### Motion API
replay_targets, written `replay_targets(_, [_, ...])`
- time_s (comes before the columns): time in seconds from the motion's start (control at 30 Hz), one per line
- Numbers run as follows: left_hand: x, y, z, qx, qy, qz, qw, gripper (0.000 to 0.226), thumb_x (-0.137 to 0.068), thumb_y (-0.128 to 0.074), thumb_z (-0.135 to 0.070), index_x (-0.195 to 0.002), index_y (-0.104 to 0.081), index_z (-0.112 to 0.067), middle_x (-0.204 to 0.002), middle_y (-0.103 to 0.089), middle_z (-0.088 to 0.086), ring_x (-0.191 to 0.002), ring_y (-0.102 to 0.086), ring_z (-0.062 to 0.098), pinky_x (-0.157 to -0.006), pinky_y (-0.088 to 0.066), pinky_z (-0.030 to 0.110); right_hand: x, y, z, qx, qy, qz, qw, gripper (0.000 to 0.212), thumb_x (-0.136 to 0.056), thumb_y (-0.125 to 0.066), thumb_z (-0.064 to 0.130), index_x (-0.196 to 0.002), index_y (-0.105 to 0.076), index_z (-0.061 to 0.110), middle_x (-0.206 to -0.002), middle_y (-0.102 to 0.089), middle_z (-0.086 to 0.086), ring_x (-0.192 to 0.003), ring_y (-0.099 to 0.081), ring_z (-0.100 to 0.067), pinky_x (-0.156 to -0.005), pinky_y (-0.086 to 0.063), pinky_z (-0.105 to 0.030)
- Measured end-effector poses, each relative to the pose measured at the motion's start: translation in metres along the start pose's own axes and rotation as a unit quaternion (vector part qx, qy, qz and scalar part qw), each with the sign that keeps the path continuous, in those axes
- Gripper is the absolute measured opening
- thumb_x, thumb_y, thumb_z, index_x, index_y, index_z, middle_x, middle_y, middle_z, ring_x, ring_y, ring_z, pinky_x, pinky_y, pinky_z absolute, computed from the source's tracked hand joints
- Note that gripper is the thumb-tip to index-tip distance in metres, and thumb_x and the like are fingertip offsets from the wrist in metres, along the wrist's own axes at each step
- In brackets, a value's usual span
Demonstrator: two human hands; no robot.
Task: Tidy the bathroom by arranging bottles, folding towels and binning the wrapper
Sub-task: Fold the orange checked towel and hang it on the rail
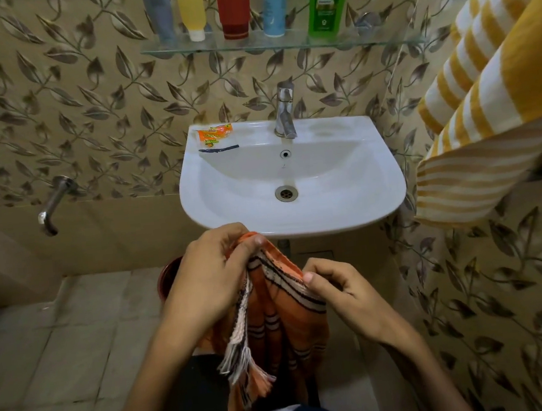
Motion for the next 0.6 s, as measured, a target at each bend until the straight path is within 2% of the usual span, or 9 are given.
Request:
replay_targets(0.07, [-0.002, -0.005, 0.004, 0.004, 0.002, 0.037, 0.999, 0.026, -0.088, -0.053, -0.037, -0.075, -0.064, -0.016, -0.073, -0.069, 0.003, -0.072, -0.065, 0.014, -0.07, -0.051, 0.041, -0.002, 0.001, 0.002, -0.026, 0.001, -0.004, 1.0, 0.023, -0.089, -0.045, 0.032, -0.067, -0.05, 0.028, -0.063, -0.044, 0.012, -0.061, -0.039, -0.002, -0.057, -0.032, -0.018])
replay_targets(0.1, [-0.002, -0.008, 0.005, 0.002, 0.001, 0.061, 0.998, 0.023, -0.088, -0.053, -0.038, -0.076, -0.064, -0.021, -0.074, -0.069, -0.003, -0.071, -0.065, 0.007, -0.067, -0.052, 0.036, -0.002, 0.001, 0.003, -0.036, 0.0, -0.002, 0.999, 0.021, -0.086, -0.045, 0.03, -0.066, -0.05, 0.028, -0.062, -0.044, 0.011, -0.06, -0.039, -0.001, -0.057, -0.032, -0.017])
replay_targets(0.17, [0.0, -0.014, 0.006, -0.015, -0.008, 0.103, 0.995, 0.018, -0.087, -0.054, -0.039, -0.078, -0.065, -0.029, -0.077, -0.069, -0.013, -0.074, -0.064, -0.001, -0.066, -0.049, 0.025, -0.002, -0.001, 0.003, -0.047, -0.001, 0.006, 0.999, 0.017, -0.081, -0.045, 0.027, -0.065, -0.051, 0.028, -0.062, -0.044, 0.009, -0.06, -0.039, -0.004, -0.057, -0.032, -0.019])
replay_targets(0.27, [0.003, -0.019, 0.003, -0.016, -0.031, 0.136, 0.99, 0.015, -0.088, -0.054, -0.038, -0.082, -0.067, -0.032, -0.081, -0.07, -0.016, -0.079, -0.064, -0.003, -0.068, -0.049, 0.019, -0.002, 0.0, 0.002, -0.071, -0.01, -0.009, 0.997, 0.013, -0.076, -0.046, 0.027, -0.065, -0.054, 0.026, -0.064, -0.047, 0.003, -0.061, -0.042, -0.011, -0.058, -0.035, -0.025])
replay_targets(0.4, [0.006, -0.008, -0.003, 0.017, -0.063, 0.11, 0.992, 0.018, -0.088, -0.055, -0.039, -0.08, -0.067, -0.028, -0.079, -0.07, -0.012, -0.076, -0.065, 0.001, -0.065, -0.049, 0.021, -0.001, 0.015, -0.001, -0.06, -0.004, -0.059, 0.996, 0.014, -0.082, -0.049, 0.032, -0.069, -0.053, 0.027, -0.066, -0.052, 0.009, -0.063, -0.047, -0.003, -0.059, -0.038, -0.018])
replay_targets(0.5, [0.008, 0.0, -0.011, 0.033, -0.079, 0.079, 0.993, 0.021, -0.084, -0.053, -0.041, -0.08, -0.068, -0.027, -0.078, -0.07, -0.009, -0.075, -0.066, 0.005, -0.065, -0.05, 0.024, 0.0, 0.008, -0.003, -0.037, -0.002, -0.011, 0.999, 0.021, -0.089, -0.054, 0.041, -0.073, -0.054, 0.028, -0.067, -0.053, 0.014, -0.063, -0.047, 0.002, -0.059, -0.038, -0.013])
replay_targets(0.6, [0.004, 0.01, -0.014, 0.034, -0.077, 0.039, 0.996, 0.021, -0.083, -0.052, -0.04, -0.081, -0.068, -0.026, -0.079, -0.071, -0.01, -0.075, -0.066, 0.006, -0.067, -0.05, 0.026, 0.0, -0.002, -0.014, -0.033, -0.023, 0.029, 0.999, 0.027, -0.09, -0.055, 0.046, -0.071, -0.053, 0.027, -0.068, -0.051, 0.013, -0.065, -0.048, -0.001, -0.06, -0.038, -0.018])
Point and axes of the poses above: each hand's wrist, its own x-axis away from the middle knuckle, its own y-axis out of the back of the hand, z = x × y, the point moved 10 cm from there along -x, towards the middle knuckle
